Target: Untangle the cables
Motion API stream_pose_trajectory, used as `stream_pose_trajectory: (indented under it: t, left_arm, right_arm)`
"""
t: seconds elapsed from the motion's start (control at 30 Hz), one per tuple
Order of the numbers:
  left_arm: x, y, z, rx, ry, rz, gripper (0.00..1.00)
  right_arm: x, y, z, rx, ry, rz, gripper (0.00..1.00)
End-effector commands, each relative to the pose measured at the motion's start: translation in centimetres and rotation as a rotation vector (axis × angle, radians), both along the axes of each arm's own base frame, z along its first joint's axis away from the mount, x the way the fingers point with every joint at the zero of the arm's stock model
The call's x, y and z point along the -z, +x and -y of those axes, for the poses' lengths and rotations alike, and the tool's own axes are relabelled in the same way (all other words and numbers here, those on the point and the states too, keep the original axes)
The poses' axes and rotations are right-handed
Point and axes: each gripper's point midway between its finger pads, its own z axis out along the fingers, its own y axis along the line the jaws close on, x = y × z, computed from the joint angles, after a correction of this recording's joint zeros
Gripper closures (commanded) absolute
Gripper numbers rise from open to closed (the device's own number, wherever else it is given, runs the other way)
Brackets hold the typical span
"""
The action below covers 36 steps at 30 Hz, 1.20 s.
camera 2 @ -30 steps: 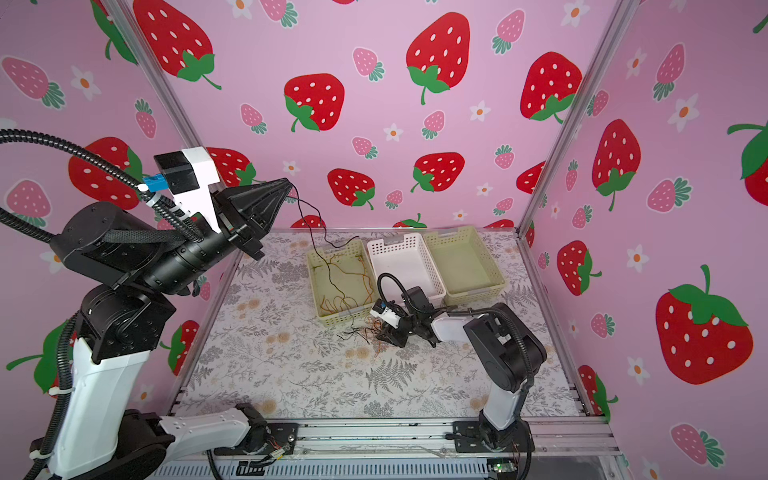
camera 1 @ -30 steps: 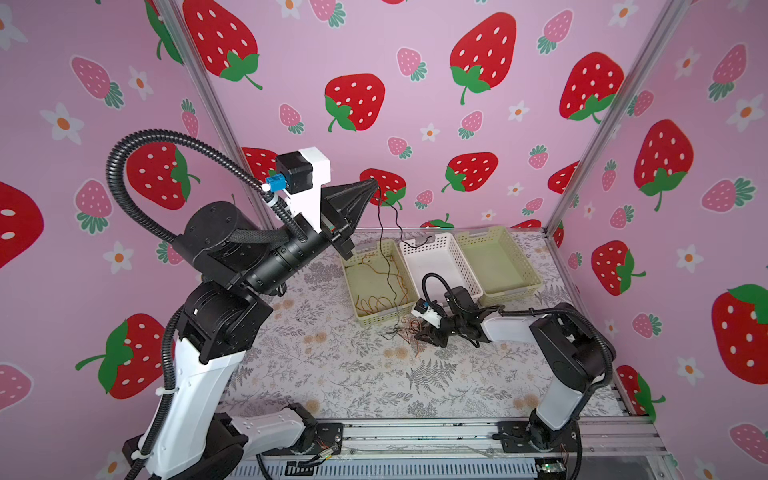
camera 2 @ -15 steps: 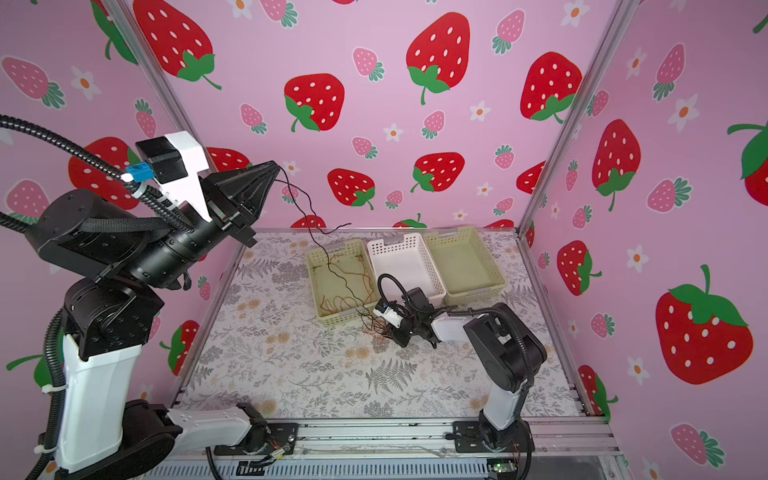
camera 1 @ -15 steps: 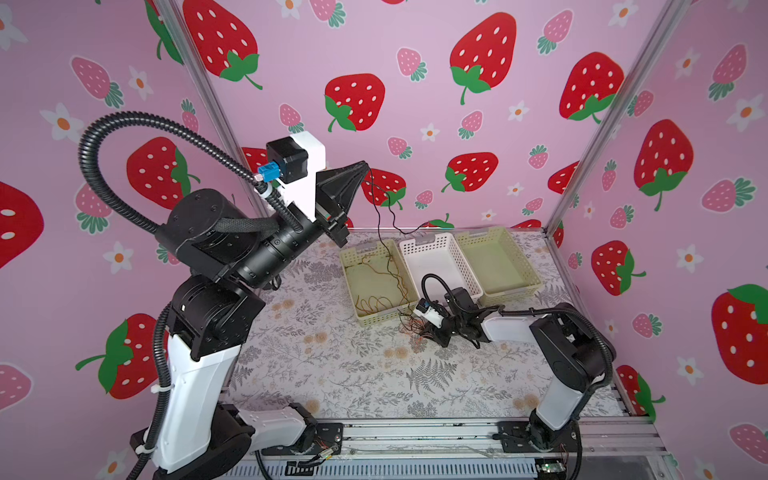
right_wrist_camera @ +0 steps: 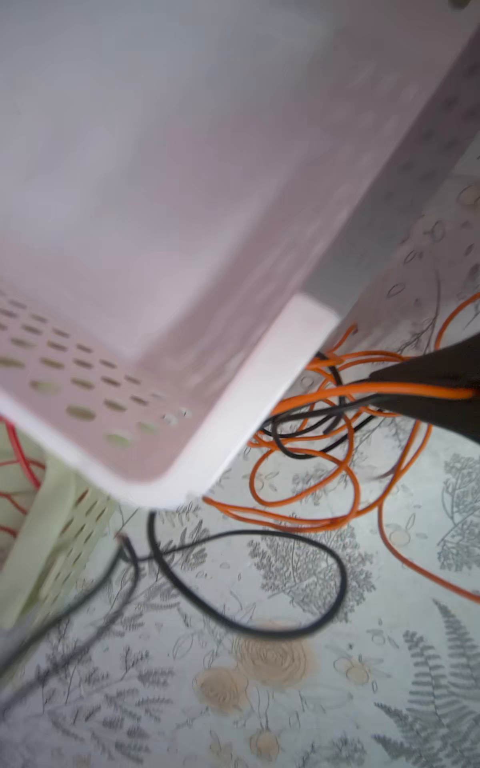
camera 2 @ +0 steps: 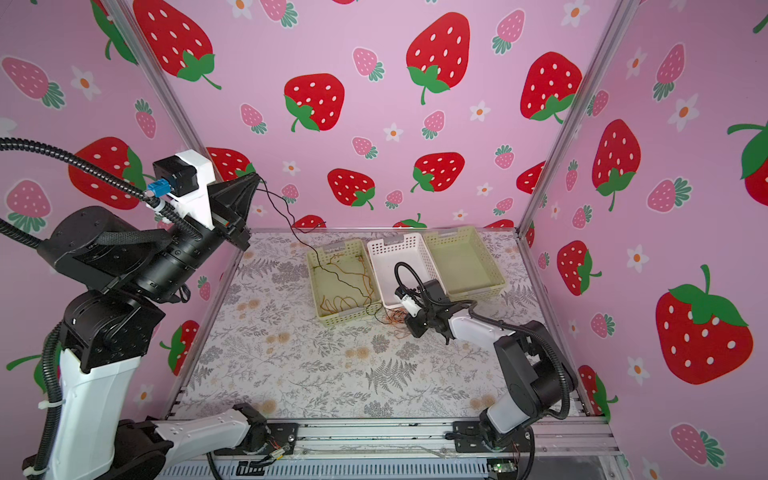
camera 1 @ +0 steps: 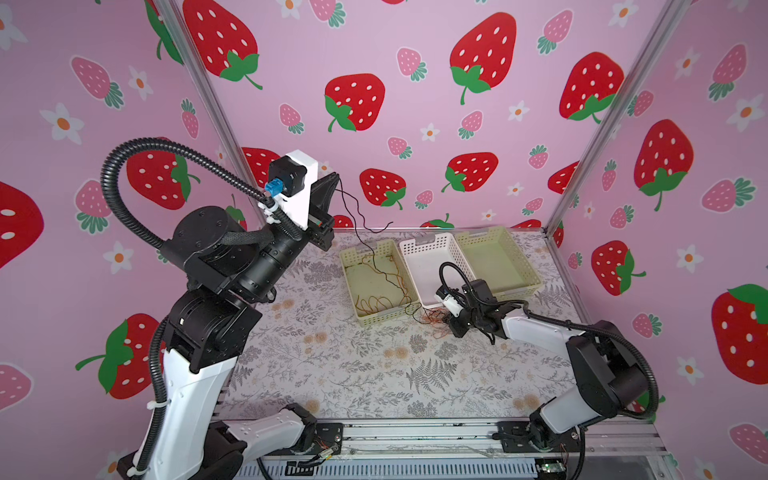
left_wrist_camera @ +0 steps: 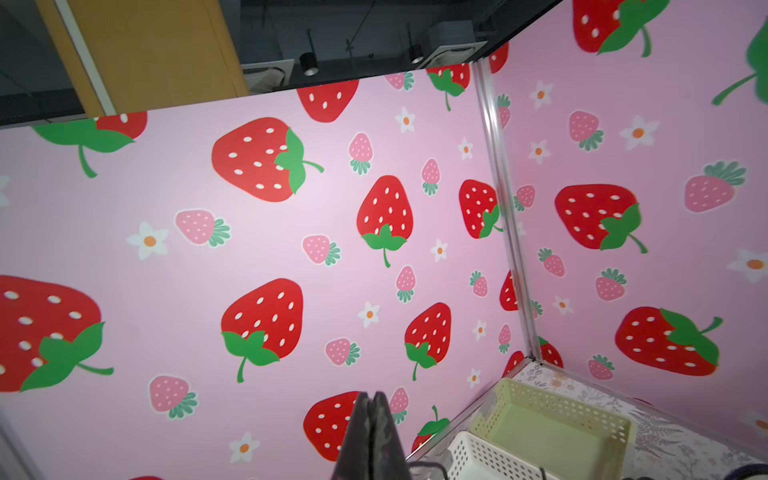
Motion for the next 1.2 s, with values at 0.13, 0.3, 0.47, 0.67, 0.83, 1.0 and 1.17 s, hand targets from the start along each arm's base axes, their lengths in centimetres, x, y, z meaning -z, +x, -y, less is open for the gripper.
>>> stream_pose_trajectory:
  t: [0.13,0.3,0.47,0.67,0.83,1.0,1.17]
  left_arm:
    - [2.5,4.1,-5.5,-0.237,-0.014,-0.077,1.0]
    - [3.0,6.1,-8.3,-0.363,-0.003,-0.093,1.0]
    - [3.4,7.1,-9.6,-0.423,0.027,-0.089,1.0]
    - [3.8,7.8,-10.3,-0.448,0.04,-0.09,1.0]
    - [3.4,7.7,-10.9,-0.473,0.049,-0.079,1.0]
    - [3.3,7.4,-11.3,-0.493,0.062,-0.071,1.0]
    - [3.7,7.3,-10.4,-0.435,0.057,-0.083,1.0]
  right_arm:
    - [2.2,0.8,9.2,0.263,-0.199,-0.083,1.0]
    - [3.8,1.9,14.8,0.444,-0.303,-0.126,1.0]
    - [5.2,2.7,19.9,0.565,-0.429,-0.166,1.0]
    - [7.1,3.3,23.8,0.667,-0.465,-0.213,1.0]
    - [9.0,2.6,26.1,0.721,-0.5,-0.274,1.0]
    - [9.6,2.3,28.7,0.788,-0.528,-0.297,1.0]
    - [8.9,2.9,28.6,0.792,-0.481,-0.293,1.0]
